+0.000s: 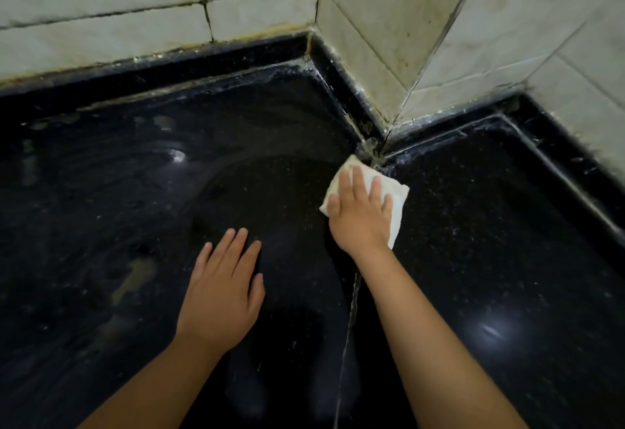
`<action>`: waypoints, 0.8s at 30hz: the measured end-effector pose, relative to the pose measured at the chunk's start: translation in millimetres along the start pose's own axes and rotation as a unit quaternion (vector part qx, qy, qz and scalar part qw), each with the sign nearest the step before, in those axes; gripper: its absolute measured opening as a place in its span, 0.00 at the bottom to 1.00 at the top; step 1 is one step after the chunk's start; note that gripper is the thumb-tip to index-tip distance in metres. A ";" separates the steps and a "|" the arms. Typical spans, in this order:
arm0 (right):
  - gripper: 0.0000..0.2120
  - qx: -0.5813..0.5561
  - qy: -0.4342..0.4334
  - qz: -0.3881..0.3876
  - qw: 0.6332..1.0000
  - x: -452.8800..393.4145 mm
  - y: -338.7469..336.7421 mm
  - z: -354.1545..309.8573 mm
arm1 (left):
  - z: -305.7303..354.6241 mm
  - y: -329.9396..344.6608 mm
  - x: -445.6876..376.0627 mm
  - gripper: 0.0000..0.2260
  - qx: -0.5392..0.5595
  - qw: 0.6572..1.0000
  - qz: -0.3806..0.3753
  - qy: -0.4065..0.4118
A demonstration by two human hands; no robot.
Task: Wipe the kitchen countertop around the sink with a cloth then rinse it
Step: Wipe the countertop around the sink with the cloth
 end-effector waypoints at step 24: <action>0.29 0.055 -0.050 -0.025 0.997 38.3 11.0 17.2 | -2.1 -0.1 -0.9 0.22 -0.018 1.000 -0.002 -0.008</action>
Point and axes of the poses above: each hand's wrist, its own x-axis away from the middle knuckle, its own y-axis out of the palm, z = x × y, the point moved 10 cm from there along -x, towards the middle knuckle, and after that the axes turned 15 degrees about x, right-handed, at the moved point
